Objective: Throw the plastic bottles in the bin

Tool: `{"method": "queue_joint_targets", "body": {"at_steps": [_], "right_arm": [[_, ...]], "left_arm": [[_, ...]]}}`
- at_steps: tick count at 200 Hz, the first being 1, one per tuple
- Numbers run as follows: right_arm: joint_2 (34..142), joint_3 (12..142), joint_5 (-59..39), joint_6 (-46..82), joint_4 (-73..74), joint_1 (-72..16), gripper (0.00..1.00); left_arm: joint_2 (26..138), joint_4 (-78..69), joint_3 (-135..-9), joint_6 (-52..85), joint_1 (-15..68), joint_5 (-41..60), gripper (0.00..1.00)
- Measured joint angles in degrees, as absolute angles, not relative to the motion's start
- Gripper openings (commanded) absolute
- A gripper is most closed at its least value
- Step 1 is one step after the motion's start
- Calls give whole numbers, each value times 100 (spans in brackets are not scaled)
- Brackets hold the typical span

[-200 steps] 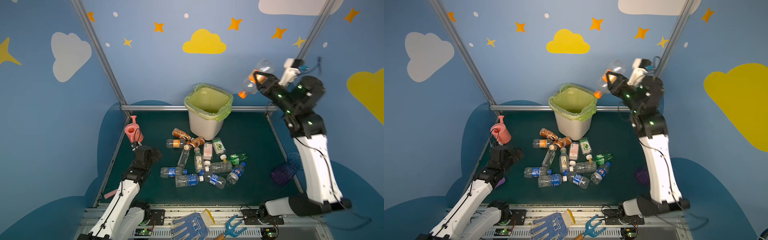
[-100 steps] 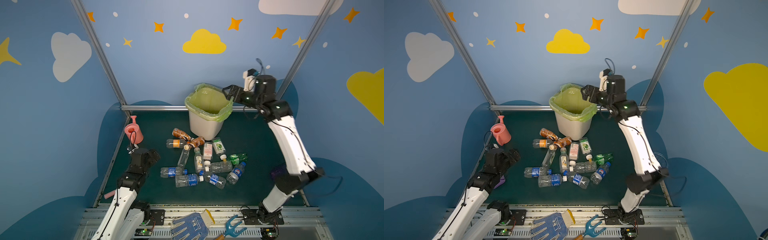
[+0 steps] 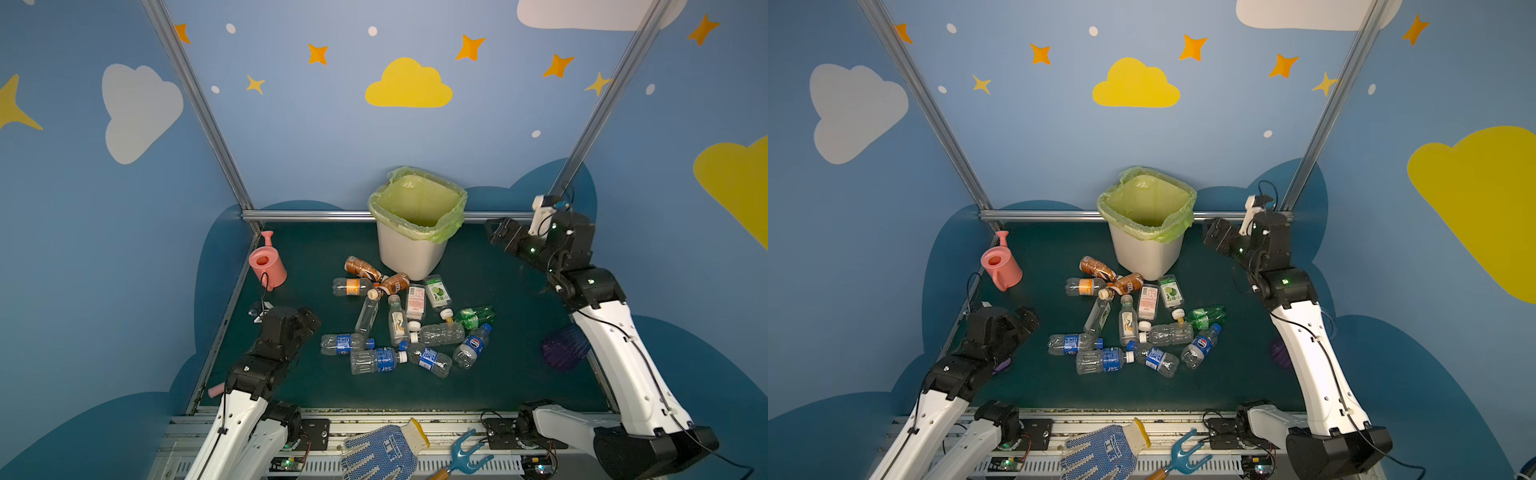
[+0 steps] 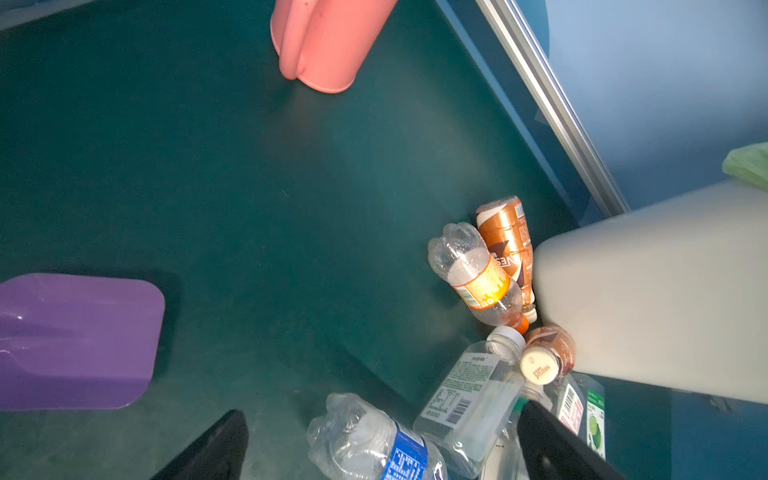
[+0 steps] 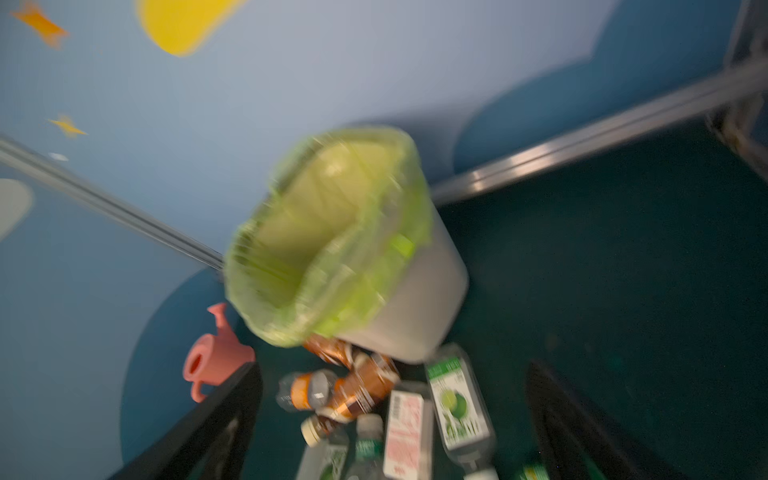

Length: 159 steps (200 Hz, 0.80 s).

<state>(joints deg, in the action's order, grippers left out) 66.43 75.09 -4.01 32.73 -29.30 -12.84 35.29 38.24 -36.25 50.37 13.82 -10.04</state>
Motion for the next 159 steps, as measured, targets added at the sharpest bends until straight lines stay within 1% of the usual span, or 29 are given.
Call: {"method": "queue_joint_targets", "body": {"at_steps": [29,62,82,114,129,159], "right_arm": [[5806,6134,-204,3682,-3649,-1247,98],[4713,4915,-176,4193,-4200,-1286,97],[4303,4185,-231,4504,-4453,-1350,96],[4132,3402,-412,4790,-4626,-1559,92],[4182,3216,-484,4880,-4595,-1684,90],[4348,2954,-644,5015,-4346,-1863,89]], "left_arm": [[3505,3848,-3446,5387,1741,-1179,100],[3592,3966,-3317,5774,2128,-1422,100],[3527,4012,-3249,5948,2307,-1584,100],[3474,4014,-3146,6088,2364,-1710,100],[3516,4010,-3146,6095,2368,-1739,100],[3548,4005,-3146,6090,2368,-1769,100]]}}
